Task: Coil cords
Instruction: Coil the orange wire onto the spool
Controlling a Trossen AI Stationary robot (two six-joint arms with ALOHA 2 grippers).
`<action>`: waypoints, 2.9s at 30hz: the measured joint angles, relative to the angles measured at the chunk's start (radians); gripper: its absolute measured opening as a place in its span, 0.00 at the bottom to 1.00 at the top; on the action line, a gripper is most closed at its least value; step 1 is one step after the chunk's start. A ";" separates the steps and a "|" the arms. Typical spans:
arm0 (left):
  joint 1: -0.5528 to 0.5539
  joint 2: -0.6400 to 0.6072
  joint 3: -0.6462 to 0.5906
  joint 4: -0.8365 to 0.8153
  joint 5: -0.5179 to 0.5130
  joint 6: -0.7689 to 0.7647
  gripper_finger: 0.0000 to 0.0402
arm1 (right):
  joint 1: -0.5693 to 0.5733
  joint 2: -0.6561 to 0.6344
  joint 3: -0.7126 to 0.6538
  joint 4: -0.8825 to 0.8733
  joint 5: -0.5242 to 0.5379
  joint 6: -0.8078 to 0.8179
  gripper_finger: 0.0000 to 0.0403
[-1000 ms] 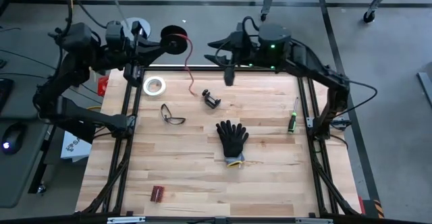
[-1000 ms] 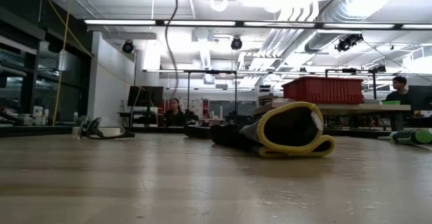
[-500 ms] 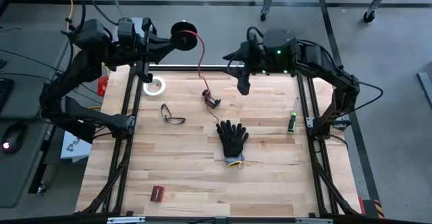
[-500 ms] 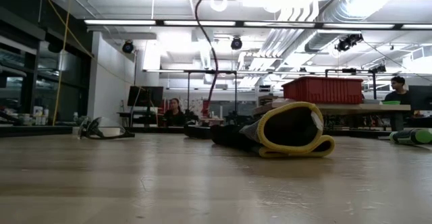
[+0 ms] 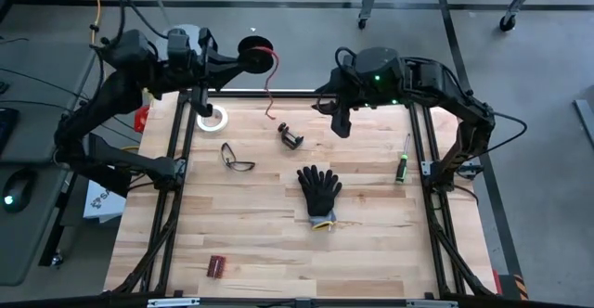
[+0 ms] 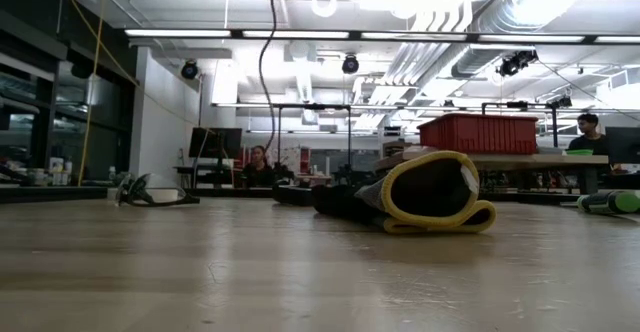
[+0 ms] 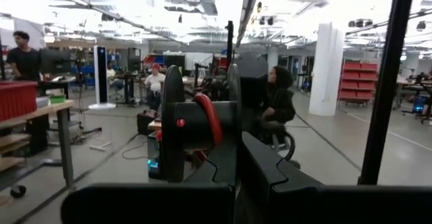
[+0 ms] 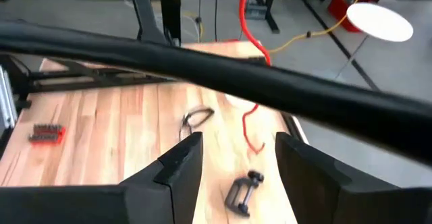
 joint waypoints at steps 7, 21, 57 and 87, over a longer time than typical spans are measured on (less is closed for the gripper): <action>0.002 -0.058 -0.196 0.224 -0.006 -0.103 0.00 | 0.000 0.000 0.000 -0.070 0.017 0.018 0.44; 0.001 -0.125 -0.263 0.296 -0.011 -0.147 0.00 | 0.056 -0.016 -0.021 -0.204 0.083 0.076 0.44; -0.010 -0.078 -0.262 0.221 -0.003 -0.181 0.00 | 0.069 -0.348 -0.838 0.962 0.096 0.260 0.44; 0.039 -0.313 -0.667 0.485 -0.096 -0.295 0.00 | 0.054 -0.348 -0.838 0.885 0.110 0.307 0.44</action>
